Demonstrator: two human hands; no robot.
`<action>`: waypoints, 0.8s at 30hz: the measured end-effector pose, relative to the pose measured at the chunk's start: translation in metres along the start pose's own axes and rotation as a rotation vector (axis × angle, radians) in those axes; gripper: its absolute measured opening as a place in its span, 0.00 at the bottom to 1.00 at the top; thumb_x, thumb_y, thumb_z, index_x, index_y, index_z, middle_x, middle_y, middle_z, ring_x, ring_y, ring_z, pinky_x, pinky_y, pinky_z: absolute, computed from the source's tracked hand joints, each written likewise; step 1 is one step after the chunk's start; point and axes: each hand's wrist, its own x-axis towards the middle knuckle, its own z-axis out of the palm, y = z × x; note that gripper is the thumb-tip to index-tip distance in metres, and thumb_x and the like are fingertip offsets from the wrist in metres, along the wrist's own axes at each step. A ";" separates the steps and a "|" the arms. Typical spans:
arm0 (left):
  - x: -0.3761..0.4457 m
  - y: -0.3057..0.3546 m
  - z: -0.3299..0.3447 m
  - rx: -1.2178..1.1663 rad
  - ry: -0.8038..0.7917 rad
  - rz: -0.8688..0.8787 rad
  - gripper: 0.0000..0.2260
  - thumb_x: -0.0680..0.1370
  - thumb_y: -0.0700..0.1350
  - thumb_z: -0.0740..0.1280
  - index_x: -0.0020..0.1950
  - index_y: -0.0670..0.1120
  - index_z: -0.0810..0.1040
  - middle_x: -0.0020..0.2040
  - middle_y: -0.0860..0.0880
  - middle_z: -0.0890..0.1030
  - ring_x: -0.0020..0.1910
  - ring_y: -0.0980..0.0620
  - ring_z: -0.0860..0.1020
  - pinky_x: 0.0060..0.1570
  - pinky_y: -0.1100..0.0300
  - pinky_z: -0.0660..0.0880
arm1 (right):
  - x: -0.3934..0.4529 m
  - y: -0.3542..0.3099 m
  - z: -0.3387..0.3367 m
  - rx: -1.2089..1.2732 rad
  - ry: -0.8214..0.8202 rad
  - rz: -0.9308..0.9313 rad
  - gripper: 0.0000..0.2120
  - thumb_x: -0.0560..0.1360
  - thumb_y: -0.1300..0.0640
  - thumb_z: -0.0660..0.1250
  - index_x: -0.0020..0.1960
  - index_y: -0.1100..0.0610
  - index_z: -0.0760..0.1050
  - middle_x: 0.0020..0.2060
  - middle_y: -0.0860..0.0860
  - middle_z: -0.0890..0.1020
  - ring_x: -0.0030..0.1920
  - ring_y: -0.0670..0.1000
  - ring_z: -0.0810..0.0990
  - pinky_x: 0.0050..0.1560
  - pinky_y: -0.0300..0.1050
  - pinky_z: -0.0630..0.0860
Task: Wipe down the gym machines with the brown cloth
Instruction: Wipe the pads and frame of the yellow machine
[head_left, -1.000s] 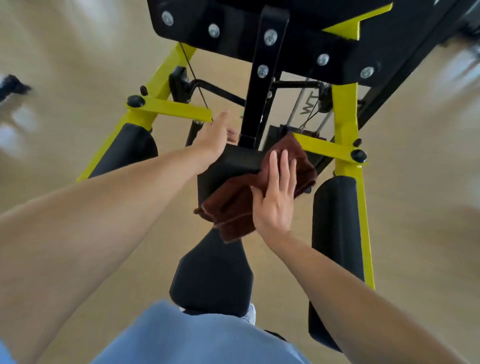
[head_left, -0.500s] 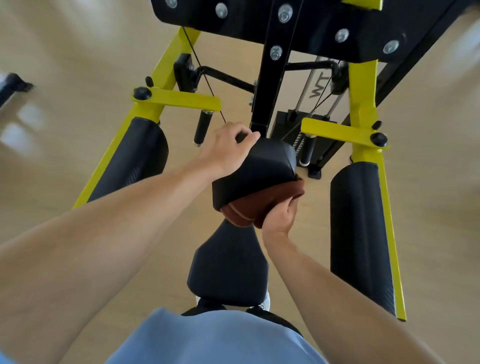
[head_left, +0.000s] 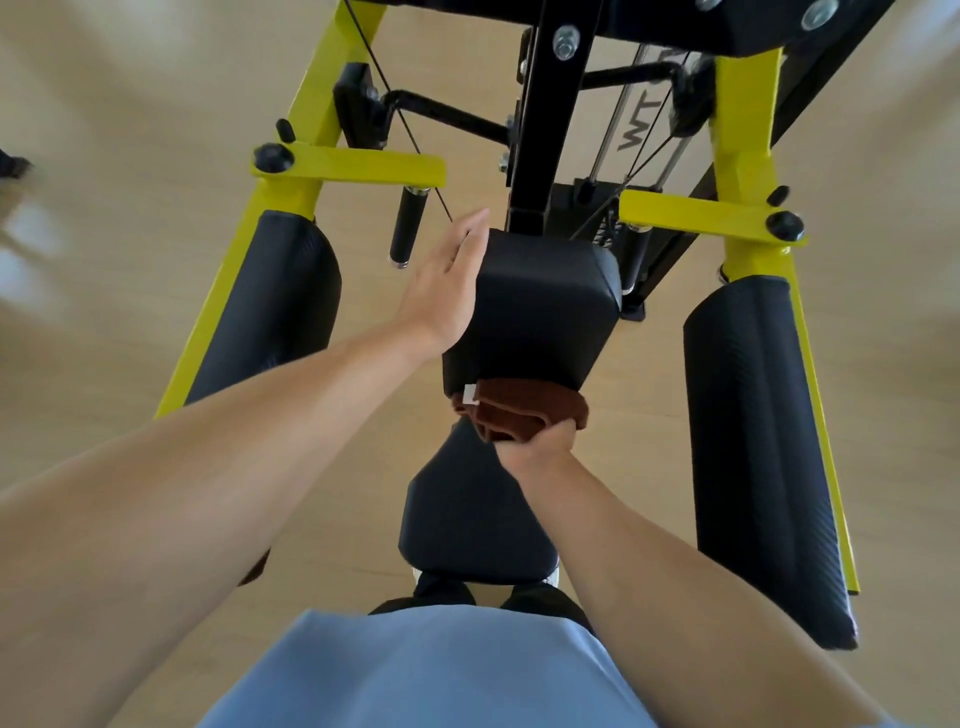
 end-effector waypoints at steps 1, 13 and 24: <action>-0.002 -0.001 -0.001 -0.023 -0.015 -0.006 0.22 0.86 0.55 0.47 0.80 0.52 0.60 0.79 0.55 0.63 0.77 0.59 0.59 0.70 0.66 0.54 | -0.001 0.014 0.004 0.038 -0.023 0.045 0.23 0.85 0.42 0.50 0.70 0.53 0.73 0.65 0.60 0.79 0.65 0.66 0.77 0.69 0.68 0.69; -0.029 -0.040 -0.032 -0.079 -0.249 -0.259 0.31 0.80 0.69 0.46 0.79 0.56 0.63 0.78 0.54 0.67 0.77 0.51 0.62 0.74 0.55 0.56 | -0.026 0.071 0.024 -0.115 -0.218 0.300 0.26 0.85 0.44 0.54 0.68 0.62 0.77 0.62 0.64 0.82 0.64 0.66 0.80 0.66 0.64 0.75; -0.081 -0.114 0.046 0.040 -0.457 -0.714 0.05 0.83 0.47 0.62 0.56 0.47 0.73 0.43 0.47 0.78 0.36 0.50 0.74 0.31 0.60 0.66 | -0.002 0.013 -0.112 -0.846 0.327 0.079 0.18 0.78 0.43 0.70 0.63 0.53 0.77 0.56 0.58 0.83 0.54 0.63 0.82 0.59 0.64 0.79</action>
